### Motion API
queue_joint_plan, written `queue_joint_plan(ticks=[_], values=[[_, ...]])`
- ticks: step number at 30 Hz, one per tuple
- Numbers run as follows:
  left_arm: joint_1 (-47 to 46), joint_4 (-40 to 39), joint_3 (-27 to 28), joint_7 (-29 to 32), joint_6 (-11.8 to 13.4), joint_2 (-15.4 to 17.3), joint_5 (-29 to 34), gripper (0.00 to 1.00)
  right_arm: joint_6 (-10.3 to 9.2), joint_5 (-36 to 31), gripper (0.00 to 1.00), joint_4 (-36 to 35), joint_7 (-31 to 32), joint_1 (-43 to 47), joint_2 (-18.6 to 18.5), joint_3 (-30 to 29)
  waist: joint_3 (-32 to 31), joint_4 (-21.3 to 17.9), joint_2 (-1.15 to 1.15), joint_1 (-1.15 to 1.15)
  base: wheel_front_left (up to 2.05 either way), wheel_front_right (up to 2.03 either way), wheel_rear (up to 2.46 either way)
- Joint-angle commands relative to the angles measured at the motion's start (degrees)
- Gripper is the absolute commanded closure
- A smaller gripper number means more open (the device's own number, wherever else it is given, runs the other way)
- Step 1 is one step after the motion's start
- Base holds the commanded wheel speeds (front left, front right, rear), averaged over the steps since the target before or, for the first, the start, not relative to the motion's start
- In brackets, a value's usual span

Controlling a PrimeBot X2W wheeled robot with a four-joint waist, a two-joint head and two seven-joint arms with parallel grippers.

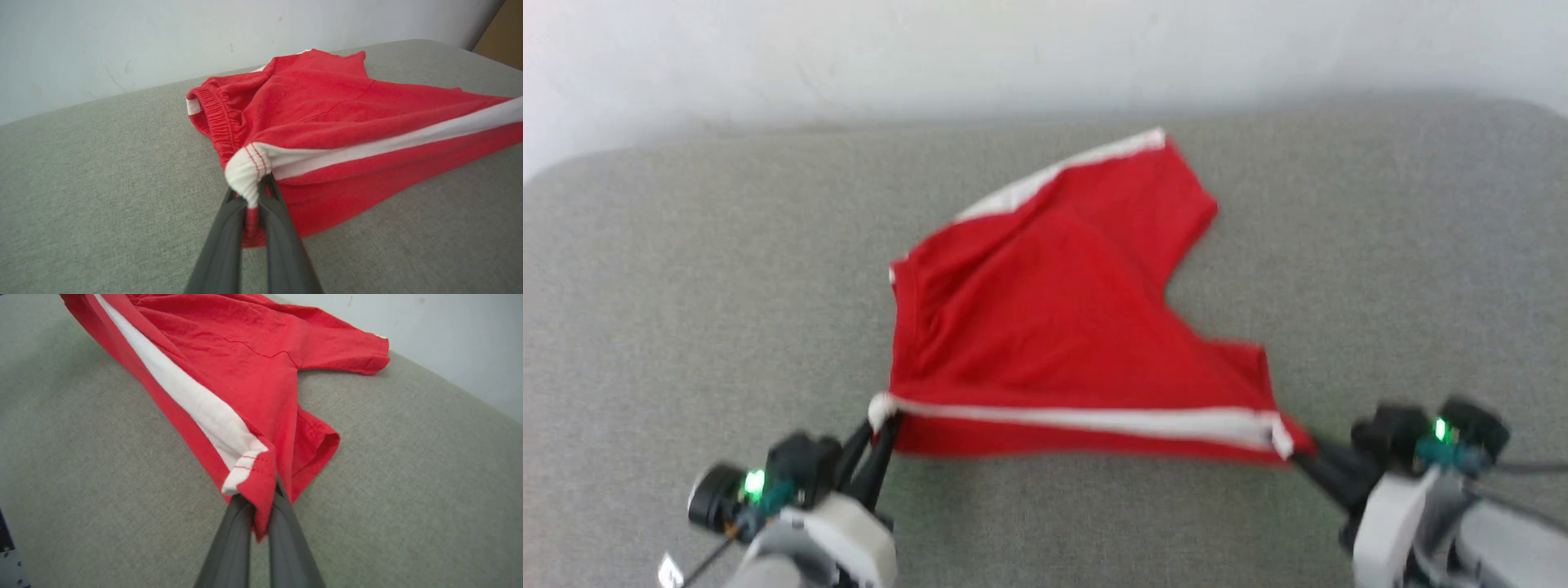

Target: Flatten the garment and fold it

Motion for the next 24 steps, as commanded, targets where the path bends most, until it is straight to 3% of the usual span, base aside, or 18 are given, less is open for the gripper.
queue_joint_plan(ticks=[1, 8, 12, 18, 24], values=[[2.76, -0.77, 0.02, -0.27, 0.83, 0.7, 0.39, 1.0, -0.12, 0.05, 1.0, -1.13, 0.43, 3.62, -0.23, -0.91, -3.89, 0.33, -0.01, 0.02, 0.0, 0.0, 0.0], [12.13, -4.57, -0.69, 0.44, 3.03, 3.68, -0.47, 1.0, -0.12, -0.84, 1.0, -6.52, 2.82, 17.91, -0.32, -6.54, -7.23, 0.53, -0.01, 0.02, 0.0, 0.0, 0.0], [13.63, -6.65, -0.81, 0.81, 3.7, 4.45, -0.59, 1.0, -0.12, -2.5, 1.0, -9.45, 4.04, 21.7, 0.52, -11.65, -7.44, 0.82, -0.01, 0.02, 0.0, 0.0, 0.0], [8.41, -6.85, -0.18, 0.45, 3.42, 2.08, 0.12, 1.0, -0.12, -6.31, 1.0, -10.36, 5.17, 18.76, 4.99, -18.54, -6.02, 1.61, -0.01, 0.02, 0.0, 0.0, 0.0], [1.49, -2.52, 1.26, -0.03, 2.26, -0.82, 1.12, 1.0, -0.12, -10.2, 1.0, -7.26, 7.51, 9.08, 7.51, -20.16, -2.33, 2.29, -0.01, 0.02, 0.0, 0.0, 0.0]])
